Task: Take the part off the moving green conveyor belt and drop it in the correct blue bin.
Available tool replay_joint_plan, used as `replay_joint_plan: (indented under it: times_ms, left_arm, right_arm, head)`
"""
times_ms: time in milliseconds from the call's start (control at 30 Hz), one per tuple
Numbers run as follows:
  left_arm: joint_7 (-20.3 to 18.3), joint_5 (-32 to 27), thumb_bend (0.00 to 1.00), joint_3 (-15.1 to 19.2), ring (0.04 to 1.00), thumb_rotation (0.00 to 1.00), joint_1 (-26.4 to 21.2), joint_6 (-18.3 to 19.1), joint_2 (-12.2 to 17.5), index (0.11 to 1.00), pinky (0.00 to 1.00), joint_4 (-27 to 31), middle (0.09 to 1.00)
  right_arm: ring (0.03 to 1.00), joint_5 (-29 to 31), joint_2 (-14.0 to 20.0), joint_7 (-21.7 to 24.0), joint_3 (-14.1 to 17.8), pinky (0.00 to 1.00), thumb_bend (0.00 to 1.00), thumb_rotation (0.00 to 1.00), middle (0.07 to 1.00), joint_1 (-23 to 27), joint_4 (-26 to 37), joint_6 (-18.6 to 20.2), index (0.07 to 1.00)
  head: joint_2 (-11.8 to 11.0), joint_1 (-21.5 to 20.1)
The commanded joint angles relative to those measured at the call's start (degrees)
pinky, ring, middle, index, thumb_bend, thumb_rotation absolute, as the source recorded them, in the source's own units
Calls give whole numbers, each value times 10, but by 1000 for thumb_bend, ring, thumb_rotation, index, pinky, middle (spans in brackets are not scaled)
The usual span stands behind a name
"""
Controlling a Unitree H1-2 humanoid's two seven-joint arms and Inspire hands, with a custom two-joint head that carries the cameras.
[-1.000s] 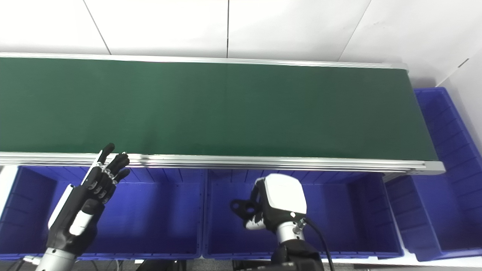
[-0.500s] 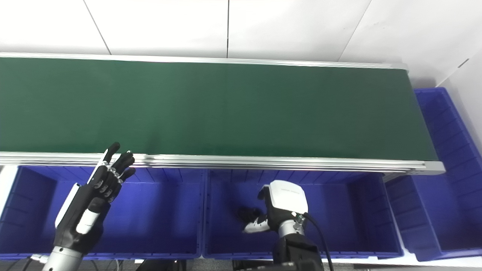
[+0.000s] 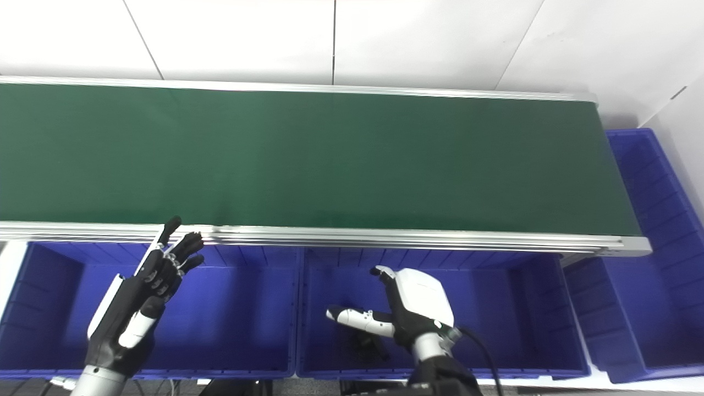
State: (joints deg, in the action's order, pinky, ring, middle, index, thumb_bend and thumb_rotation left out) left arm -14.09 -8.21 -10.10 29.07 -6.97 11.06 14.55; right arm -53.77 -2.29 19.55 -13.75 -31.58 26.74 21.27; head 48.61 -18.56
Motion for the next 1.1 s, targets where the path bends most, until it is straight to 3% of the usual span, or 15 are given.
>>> replay_joint_plan:
  times_ms: [0, 100, 200, 267, 367, 500, 633, 867, 1067]
  left_arm:
    - [-7, 3, 818, -4, 918, 773, 8, -25, 0, 998, 889, 15, 908]
    - [-12, -6, 814, -6, 919, 752, 12, -24, 2, 1000, 891, 12, 907]
    - [-14, -3, 798, -9, 915, 739, 14, -31, 2, 999, 880, 5, 909]
    - [-15, -2, 796, -11, 915, 730, 14, -38, 1, 995, 876, -2, 909]
    - [-14, 3, 806, -13, 908, 712, 13, -54, -2, 985, 865, -15, 902]
    - [-5, 20, 840, -15, 894, 709, 12, -81, -9, 968, 844, -30, 892]
    - [7, 39, 890, -14, 884, 729, 12, -121, -19, 944, 827, -48, 883]
    - [29, 74, 985, -5, 952, 819, 19, -160, -38, 951, 888, -63, 984]
    - [29, 69, 1000, -2, 993, 852, 18, -175, -39, 980, 936, -71, 1000]
  right_arm:
    - [777, 176, -56, -46, 15, 673, 837, 985, 822, -45, 59, -45, 848]
    - [769, 313, -100, -103, 10, 695, 788, 918, 830, -109, 63, -133, 838]
    - [771, 417, -107, -149, -8, 717, 748, 895, 829, -157, 22, -287, 841]
    - [785, 435, -90, -170, -12, 756, 738, 912, 828, -165, -17, -376, 845]
    - [823, 439, -64, -182, -3, 818, 828, 979, 848, -160, -66, -454, 864]
    - [858, 429, -32, -189, -1, 849, 926, 999, 874, -137, -115, -480, 889]
    - [909, 399, 0, -223, -19, 897, 942, 1000, 915, -108, -151, -482, 928]
    - [998, 349, 62, -346, -81, 996, 890, 1000, 998, -58, -195, -482, 994]
    - [1000, 331, 93, -425, -131, 1000, 894, 1000, 1000, -31, -213, -482, 1000]
  head:
    - [0, 0]
    - [-8, 26]
    - [-21, 50]
    - [-24, 55]
    - [-36, 69]
    - [-58, 76]
    - [-73, 81]
    - [-94, 98]
    - [-92, 98]
